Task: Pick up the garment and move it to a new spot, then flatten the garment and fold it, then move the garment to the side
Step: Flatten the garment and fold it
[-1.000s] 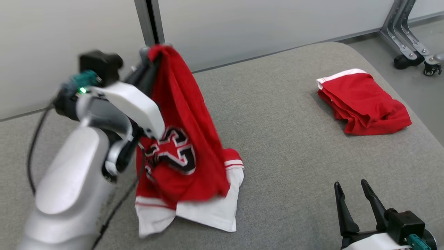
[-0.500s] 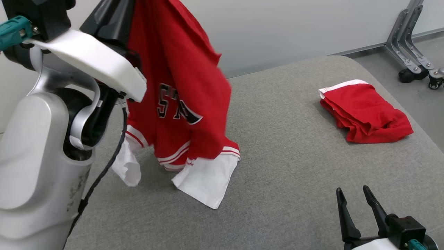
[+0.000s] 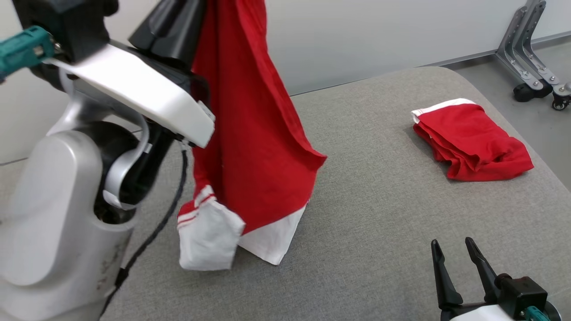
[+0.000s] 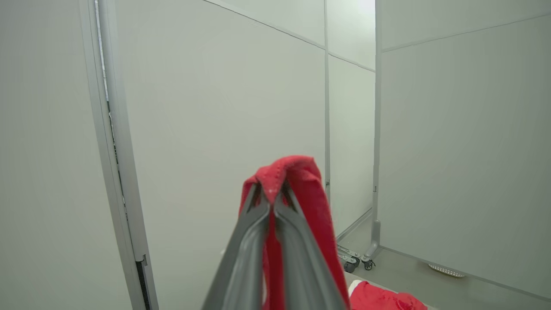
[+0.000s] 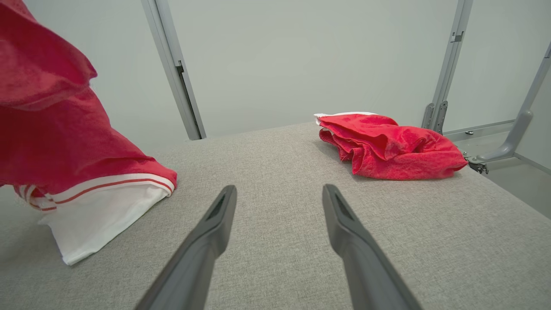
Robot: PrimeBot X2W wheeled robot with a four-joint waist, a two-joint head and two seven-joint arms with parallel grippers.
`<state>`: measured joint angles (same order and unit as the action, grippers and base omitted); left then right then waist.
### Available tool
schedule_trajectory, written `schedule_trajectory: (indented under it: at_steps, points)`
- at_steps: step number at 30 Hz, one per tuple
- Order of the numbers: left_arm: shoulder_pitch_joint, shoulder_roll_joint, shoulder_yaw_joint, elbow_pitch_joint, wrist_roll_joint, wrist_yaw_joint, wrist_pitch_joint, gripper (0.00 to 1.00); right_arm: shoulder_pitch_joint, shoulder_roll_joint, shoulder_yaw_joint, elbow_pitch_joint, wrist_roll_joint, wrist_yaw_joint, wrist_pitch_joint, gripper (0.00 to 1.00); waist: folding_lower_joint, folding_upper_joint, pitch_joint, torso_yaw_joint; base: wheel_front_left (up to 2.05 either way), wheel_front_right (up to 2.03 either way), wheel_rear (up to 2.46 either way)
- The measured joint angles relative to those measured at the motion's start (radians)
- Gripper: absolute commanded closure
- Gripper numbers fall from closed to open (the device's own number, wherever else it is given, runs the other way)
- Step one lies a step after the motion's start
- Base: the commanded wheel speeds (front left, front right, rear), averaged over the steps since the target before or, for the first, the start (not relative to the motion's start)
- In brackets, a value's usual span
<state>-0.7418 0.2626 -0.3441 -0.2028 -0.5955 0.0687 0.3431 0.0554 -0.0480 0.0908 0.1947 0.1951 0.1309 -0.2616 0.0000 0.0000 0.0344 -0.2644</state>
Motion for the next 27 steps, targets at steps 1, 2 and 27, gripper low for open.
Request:
schedule_trajectory:
  at_steps: [1, 2, 27]
  points:
    - [0.003, -0.009, -0.007, -0.001, -0.006, 0.0, 0.0, 1.0, -0.001, 0.0, 0.001, -0.001, 0.002, 0.0, 0.0, 0.0, 0.0, 0.0, 0.003, 0.0, 0.0, 0.0, 0.0]
    - [0.007, -0.019, -0.015, -0.003, -0.011, 0.0, 0.0, 1.0, -0.002, 0.0, 0.003, -0.001, 0.005, 0.0, 0.0, 0.0, 0.0, 0.0, 0.006, -0.001, 0.0, 0.0, 0.0]
    - [0.113, -0.213, -0.663, 0.535, -0.303, -0.039, -0.239, 0.0, -0.071, 0.0, 0.014, -0.005, 0.038, 0.0, 0.0, 0.0, 0.0, 0.0, 0.145, -0.115, 0.0, 0.0, 0.0]
